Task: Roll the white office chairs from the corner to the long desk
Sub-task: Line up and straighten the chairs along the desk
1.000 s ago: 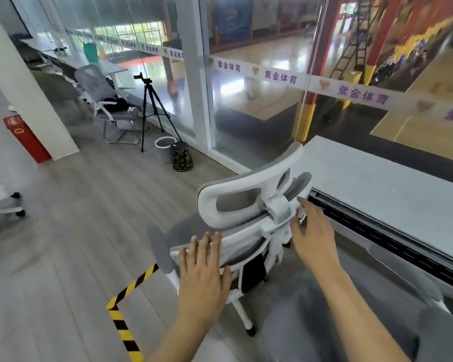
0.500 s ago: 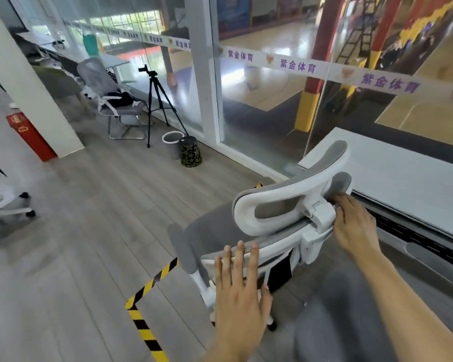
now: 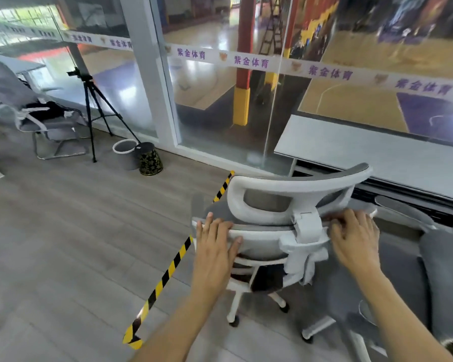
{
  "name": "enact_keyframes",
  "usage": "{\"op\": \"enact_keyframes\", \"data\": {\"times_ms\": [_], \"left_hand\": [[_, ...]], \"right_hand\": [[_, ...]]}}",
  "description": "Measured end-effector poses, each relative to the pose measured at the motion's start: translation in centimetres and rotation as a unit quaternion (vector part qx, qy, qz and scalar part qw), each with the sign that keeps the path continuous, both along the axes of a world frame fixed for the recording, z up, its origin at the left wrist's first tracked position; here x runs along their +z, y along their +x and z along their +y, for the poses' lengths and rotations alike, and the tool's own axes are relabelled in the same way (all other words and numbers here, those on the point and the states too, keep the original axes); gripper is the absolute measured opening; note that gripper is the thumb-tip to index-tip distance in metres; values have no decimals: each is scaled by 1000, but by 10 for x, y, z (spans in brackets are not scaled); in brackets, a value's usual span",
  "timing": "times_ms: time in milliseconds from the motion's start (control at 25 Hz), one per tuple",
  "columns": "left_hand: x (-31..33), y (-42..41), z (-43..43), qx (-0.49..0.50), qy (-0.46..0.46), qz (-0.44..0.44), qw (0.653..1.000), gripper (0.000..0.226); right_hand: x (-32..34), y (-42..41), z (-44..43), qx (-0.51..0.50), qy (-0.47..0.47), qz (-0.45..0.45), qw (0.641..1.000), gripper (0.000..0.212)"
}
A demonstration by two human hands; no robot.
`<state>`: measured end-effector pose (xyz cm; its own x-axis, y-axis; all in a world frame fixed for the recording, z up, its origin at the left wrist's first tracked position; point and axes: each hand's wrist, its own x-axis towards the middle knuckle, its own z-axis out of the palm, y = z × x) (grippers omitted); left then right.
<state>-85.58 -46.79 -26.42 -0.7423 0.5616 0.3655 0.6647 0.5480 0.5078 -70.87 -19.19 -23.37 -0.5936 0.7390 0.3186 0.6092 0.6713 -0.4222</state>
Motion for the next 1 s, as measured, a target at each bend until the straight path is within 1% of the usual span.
{"op": "enact_keyframes", "data": {"times_ms": [40, 120, 200, 320, 400, 480, 520, 600, 680, 800, 840, 920, 960, 1000], "left_hand": [[0, -20, -9, -19, 2, -8, 1000, 37], [5, -57, -17, -56, 11, -31, 998, 38], [13, -83, -18, -80, 17, -69, 994, 38], [21, -112, -13, -100, 23, -106, 989, 38], [26, -129, -3, -114, 15, -109, 987, 36], [30, -147, 9, -131, 1, -113, 985, 27], [31, -157, 14, -136, -7, -118, 984, 23], [34, -179, 22, -137, -26, -122, 983, 22], [35, -201, 30, -130, -42, -104, 985, 25], [35, -213, 51, -71, -56, -46, 995, 33], [34, -213, 60, -67, -57, -46, 995, 40], [30, -219, 79, -76, -59, -78, 992, 57], [29, -226, 87, -70, -59, -94, 991, 63], [29, -236, 95, -60, -59, -92, 992, 65]], "right_hand": [[-2, 0, -8, 3, -8, 4, 1000, 39], [-9, 2, -20, 12, 6, 11, 1000, 43], [-14, 0, -27, 26, 31, 8, 999, 52], [-14, -15, -24, 29, 28, 0, 999, 64], [-12, -27, -16, 24, 29, 18, 999, 63], [-12, -38, -8, 20, 38, 44, 998, 60], [-12, -45, -5, 15, 40, 50, 998, 59], [-13, -64, 0, 6, 43, 48, 998, 59], [-17, -86, 4, 3, 44, 42, 998, 59], [-20, -114, 14, 14, 25, 29, 999, 59], [-22, -123, 18, 23, 31, 27, 999, 59], [-23, -142, 29, 39, 44, 17, 998, 59], [-22, -150, 34, 41, 35, 12, 998, 59], [-22, -157, 38, 37, 26, 8, 999, 60]]}}
